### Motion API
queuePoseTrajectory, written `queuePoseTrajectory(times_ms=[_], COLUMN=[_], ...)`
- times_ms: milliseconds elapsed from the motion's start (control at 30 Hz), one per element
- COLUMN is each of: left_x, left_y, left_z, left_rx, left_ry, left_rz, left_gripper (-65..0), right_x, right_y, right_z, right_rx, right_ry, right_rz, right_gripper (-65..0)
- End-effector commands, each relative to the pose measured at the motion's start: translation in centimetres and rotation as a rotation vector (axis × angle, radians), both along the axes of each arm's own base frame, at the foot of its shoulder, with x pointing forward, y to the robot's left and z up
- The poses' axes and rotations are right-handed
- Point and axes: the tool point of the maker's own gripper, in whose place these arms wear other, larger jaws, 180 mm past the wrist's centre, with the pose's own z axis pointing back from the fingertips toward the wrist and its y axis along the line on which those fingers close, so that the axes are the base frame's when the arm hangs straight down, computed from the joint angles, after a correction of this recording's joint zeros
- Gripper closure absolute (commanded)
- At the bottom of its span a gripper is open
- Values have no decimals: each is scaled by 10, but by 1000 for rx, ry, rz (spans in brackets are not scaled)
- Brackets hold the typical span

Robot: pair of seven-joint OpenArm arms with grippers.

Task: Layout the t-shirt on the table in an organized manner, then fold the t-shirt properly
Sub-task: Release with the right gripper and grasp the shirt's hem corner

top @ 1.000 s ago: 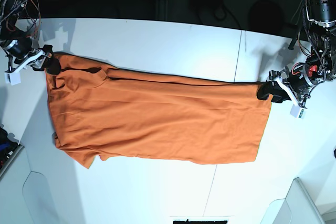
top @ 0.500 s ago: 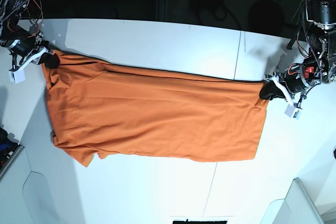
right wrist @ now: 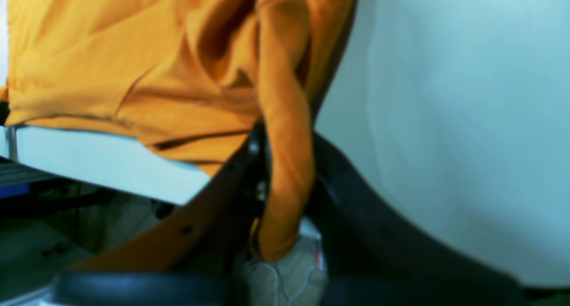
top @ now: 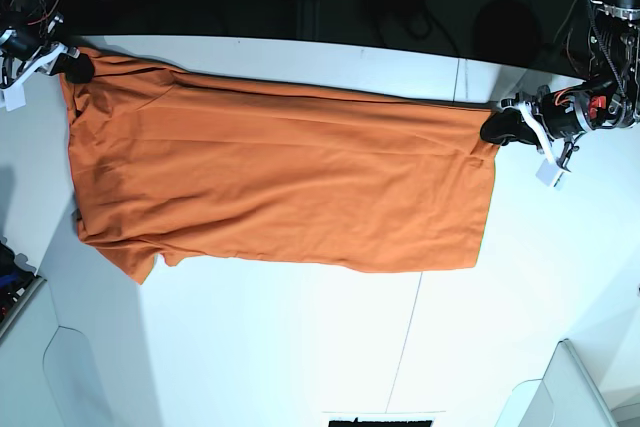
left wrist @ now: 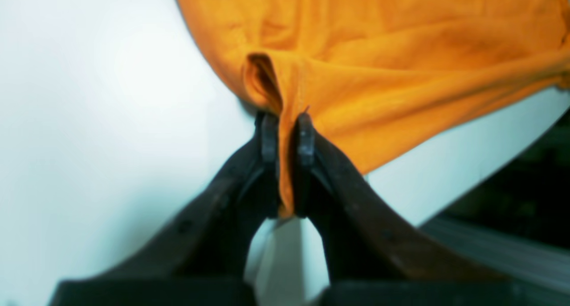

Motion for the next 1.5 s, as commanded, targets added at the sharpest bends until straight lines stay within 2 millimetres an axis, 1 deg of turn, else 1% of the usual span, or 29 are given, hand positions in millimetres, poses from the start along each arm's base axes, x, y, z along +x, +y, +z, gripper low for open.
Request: queuePoseTrajectory(times_ms=[0, 67, 100, 133, 200, 233, 267, 300, 333, 433, 567, 633, 733, 800, 867, 900, 933, 1033, 1133, 1200, 1333, 1467], left_x=[4, 5, 6, 7, 8, 8, 8, 8, 9, 13, 25, 34, 52, 65, 76, 81, 87, 102, 116, 125, 151, 175], left_y=[9, 11, 12, 12, 12, 12, 12, 13, 13, 19, 34, 39, 40, 40, 40, 41, 42, 42, 37, 33, 33, 35], left_z=[10, 14, 15, 15, 16, 16, 16, 16, 17, 26, 45, 54, 69, 81, 91, 94, 97, 103, 94, 86, 68, 53], left_rx=[32, 35, 36, 37, 35, 34, 33, 35, 34, 24, 32, 40, 38, 29, 35, 46, 59, 84, 99, 97, 95, 85], left_ry=[-25, -40, -44, -46, -51, -52, -52, -53, -55, -75, -128, -156, -213, -262, -299, -318, -339, -395, -390, -370, -335, -305], left_rz=[-8, -2, 1, 2, 4, 5, 5, 5, 5, 22, 51, 55, 60, 69, 70, 71, 70, 71, 63, 62, 91, 141], left_gripper=[0, 0, 0, -9, -124, -182, -233, -266, -276, -276, -276, -286, -342, -375, -379, -379, -379, -379, -379, -379, -379, -379], right_x=[8, 8, 9, 9, 12, 14, 18, 22, 27, 42, 61, 73, 98, 116, 134, 143, 153, 184, 210, 222, 234, 236], right_y=[-7, -8, -8, -9, -11, -11, -12, -14, -17, -32, -54, -63, -76, -79, -79, -80, -80, -79, -73, -65, -47, -29], right_z=[13, 12, 12, 12, 14, 15, 17, 19, 21, 35, 56, 70, 92, 104, 109, 109, 107, 93, 78, 67, 49, 38], right_rx=[-23, -28, -30, -36, -42, -44, -48, -59, -69, -116, -188, -218, -278, -299, -312, -322, -329, -322, -271, -229, -188, -159], right_ry=[-49, -47, -50, -52, -64, -72, -84, -92, -104, -146, -183, -226, -314, -357, -384, -389, -390, -376, -356, -337, -283, -263], right_rz=[10, 9, 8, 5, -1, -4, -6, -7, -9, -18, -16, -23, -51, -61, -68, -71, -77, -95, -112, -115, -92, -72], right_gripper=[0, 0, -50, -115, -232, -267, -285, -286, -286, -286, -287, -287, -287, -287, -287, -288, -305, -351, -352, -352, -352, -352])
